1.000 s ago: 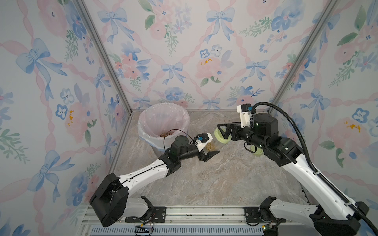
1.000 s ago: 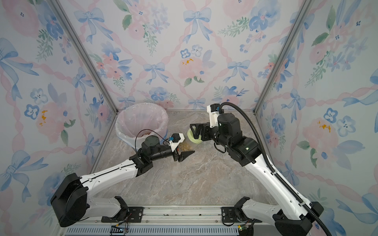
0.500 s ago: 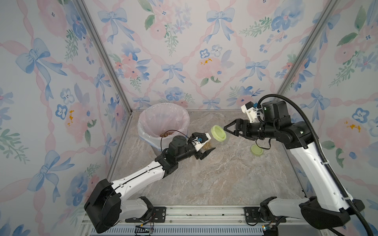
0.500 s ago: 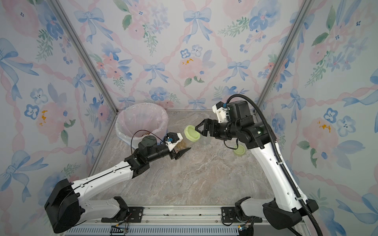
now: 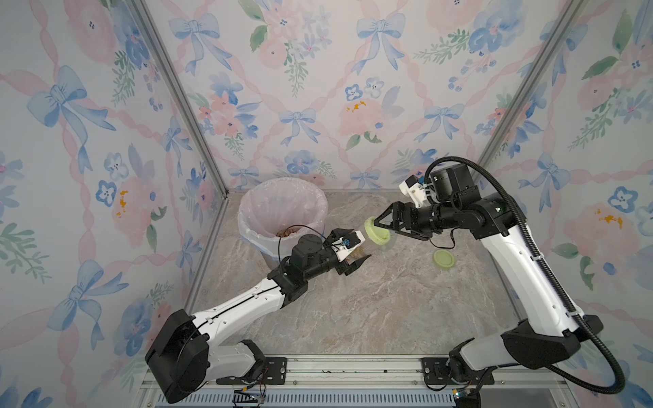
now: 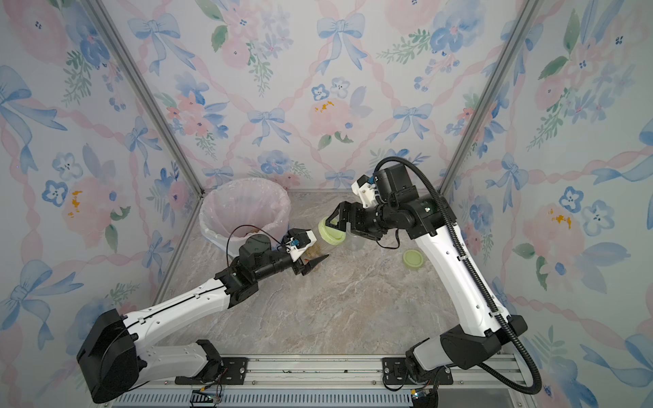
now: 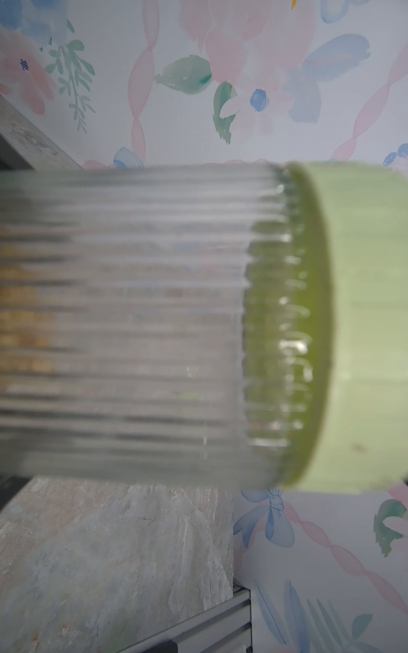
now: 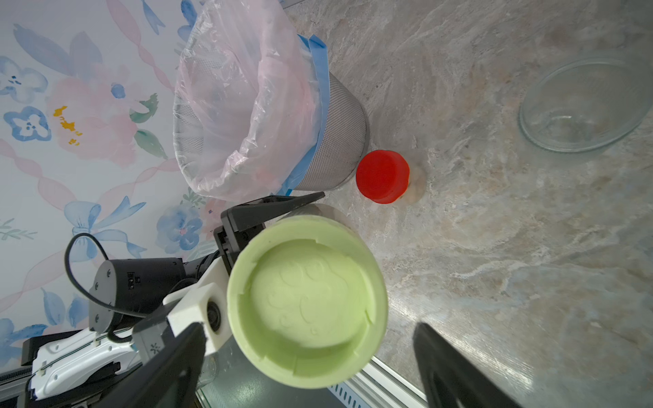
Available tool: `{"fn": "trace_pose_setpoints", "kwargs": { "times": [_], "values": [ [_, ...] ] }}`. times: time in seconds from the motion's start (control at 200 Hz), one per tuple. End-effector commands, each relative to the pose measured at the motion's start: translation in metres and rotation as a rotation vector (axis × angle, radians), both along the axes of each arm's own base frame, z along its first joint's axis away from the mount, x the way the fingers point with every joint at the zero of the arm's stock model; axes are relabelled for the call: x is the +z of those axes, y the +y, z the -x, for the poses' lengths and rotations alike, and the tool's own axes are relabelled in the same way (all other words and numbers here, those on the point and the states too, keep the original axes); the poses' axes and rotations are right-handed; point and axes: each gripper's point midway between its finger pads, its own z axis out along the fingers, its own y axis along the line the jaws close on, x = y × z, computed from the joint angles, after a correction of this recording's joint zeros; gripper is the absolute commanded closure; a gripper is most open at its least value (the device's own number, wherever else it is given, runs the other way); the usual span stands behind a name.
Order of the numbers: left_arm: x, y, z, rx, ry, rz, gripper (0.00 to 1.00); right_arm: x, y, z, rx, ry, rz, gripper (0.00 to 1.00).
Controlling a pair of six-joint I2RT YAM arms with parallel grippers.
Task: Empty moldy peanuts from jars
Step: Unscrew the lid from the jar.
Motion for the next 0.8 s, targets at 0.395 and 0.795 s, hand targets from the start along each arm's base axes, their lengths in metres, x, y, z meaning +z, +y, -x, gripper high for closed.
{"fn": "trace_pose_setpoints", "kwargs": {
  "times": [0.395,0.795],
  "values": [
    [0.045,0.001,-0.001,0.002,-0.109,0.071,0.9,-0.013,0.01,0.002,0.029,0.003,0.111,0.08],
    [0.054,-0.003,0.006,-0.038,-0.106,0.095,0.91,-0.024,0.005,0.004,0.067,-0.039,0.192,0.19]
  ]
}}
